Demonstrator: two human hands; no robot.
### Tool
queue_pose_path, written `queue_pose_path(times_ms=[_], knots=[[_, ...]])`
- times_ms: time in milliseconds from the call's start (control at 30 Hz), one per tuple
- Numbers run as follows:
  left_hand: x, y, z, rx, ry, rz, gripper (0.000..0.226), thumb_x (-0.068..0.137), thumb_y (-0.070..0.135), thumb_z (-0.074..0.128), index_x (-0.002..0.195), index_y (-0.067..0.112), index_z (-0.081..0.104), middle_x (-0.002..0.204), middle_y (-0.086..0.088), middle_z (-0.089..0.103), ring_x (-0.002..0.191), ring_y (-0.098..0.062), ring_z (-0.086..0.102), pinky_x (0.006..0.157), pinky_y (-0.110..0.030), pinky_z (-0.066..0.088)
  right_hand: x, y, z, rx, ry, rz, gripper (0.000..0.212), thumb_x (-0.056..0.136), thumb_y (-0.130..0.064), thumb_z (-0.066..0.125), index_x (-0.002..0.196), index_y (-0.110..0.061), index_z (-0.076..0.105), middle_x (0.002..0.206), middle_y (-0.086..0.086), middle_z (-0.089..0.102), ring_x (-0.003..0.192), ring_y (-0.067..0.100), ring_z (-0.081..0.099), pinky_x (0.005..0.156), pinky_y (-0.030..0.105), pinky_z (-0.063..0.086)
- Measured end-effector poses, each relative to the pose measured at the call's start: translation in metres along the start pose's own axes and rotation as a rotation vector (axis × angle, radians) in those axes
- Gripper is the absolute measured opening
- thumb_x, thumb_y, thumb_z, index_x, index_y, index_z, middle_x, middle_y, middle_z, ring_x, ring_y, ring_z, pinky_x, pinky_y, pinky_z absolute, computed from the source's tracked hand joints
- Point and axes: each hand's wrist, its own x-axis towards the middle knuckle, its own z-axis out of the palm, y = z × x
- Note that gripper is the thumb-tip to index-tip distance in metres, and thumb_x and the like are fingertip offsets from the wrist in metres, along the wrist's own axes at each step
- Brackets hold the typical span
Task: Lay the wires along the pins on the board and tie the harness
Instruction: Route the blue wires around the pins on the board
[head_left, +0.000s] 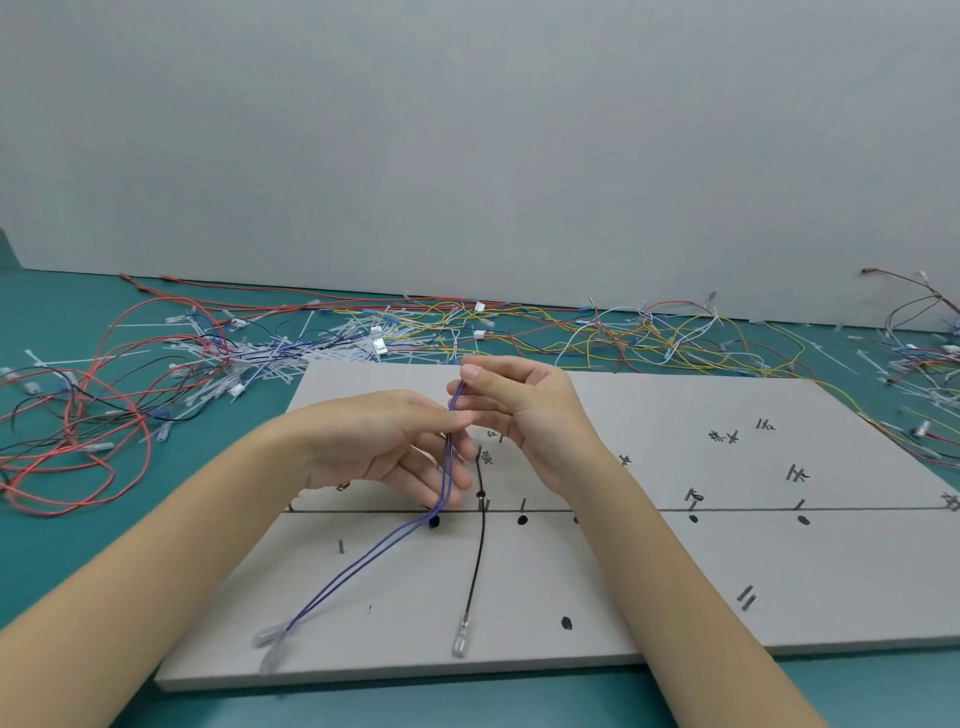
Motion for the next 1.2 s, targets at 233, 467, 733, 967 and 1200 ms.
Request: queue_pose_path(times_ms=[233, 467, 733, 967, 1200], knots=[[0.002, -0.006, 0.005, 0.068, 0.387, 0.126, 0.016, 0.093, 0.024, 0.063, 0.090, 0.010, 0.055, 0.065, -0.007, 0.068, 0.061, -0.028, 0.070, 0.044, -0.024, 0.050, 0.000, 0.003, 0.000, -0.122, 0.110, -0.013, 0.016, 0.084, -0.014, 0.074, 0.093, -0.001, 0.069, 0.080, 0.011, 0.073, 0.067, 0.018, 0.070, 0.058, 0.024, 0.056], [0.002, -0.002, 0.002, -0.044, 0.427, 0.177, 0.021, 0.093, 0.020, 0.063, 0.075, 0.012, 0.055, 0.063, -0.002, 0.065, 0.057, -0.023, 0.069, 0.040, -0.021, 0.046, 0.002, 0.000, -0.003, 0.073, 0.082, 0.114, 0.012, 0.084, -0.024, 0.073, 0.083, -0.014, 0.068, 0.075, -0.004, 0.068, 0.066, 0.009, 0.066, 0.058, 0.020, 0.052], [0.002, -0.004, -0.011, -0.063, 0.534, 0.149, 0.012, 0.078, 0.022, 0.079, 0.070, 0.014, 0.074, 0.068, -0.005, 0.071, 0.053, -0.013, 0.065, 0.039, -0.014, 0.040, 0.004, 0.005, -0.004, -0.081, 0.114, 0.072, 0.015, 0.083, -0.023, 0.074, 0.081, -0.010, 0.068, 0.073, 0.000, 0.068, 0.065, 0.009, 0.065, 0.055, 0.018, 0.049], [-0.001, -0.004, -0.018, -0.065, 0.493, 0.063, 0.013, 0.077, 0.022, 0.078, 0.083, 0.012, 0.073, 0.082, -0.008, 0.076, 0.056, -0.012, 0.067, 0.039, -0.015, 0.043, 0.004, 0.006, -0.005, -0.158, 0.120, 0.062, 0.016, 0.083, -0.020, 0.074, 0.087, -0.005, 0.070, 0.072, 0.001, 0.068, 0.065, 0.011, 0.064, 0.056, 0.020, 0.047], [-0.001, -0.001, -0.013, -0.099, 0.468, 0.073, 0.009, 0.080, 0.018, 0.075, 0.081, 0.010, 0.071, 0.068, -0.004, 0.070, 0.062, -0.017, 0.071, 0.040, -0.015, 0.045, 0.006, 0.004, -0.005, 0.047, 0.062, 0.105, 0.014, 0.084, -0.026, 0.072, 0.085, -0.012, 0.070, 0.075, -0.003, 0.070, 0.066, 0.008, 0.065, 0.055, 0.018, 0.049]])
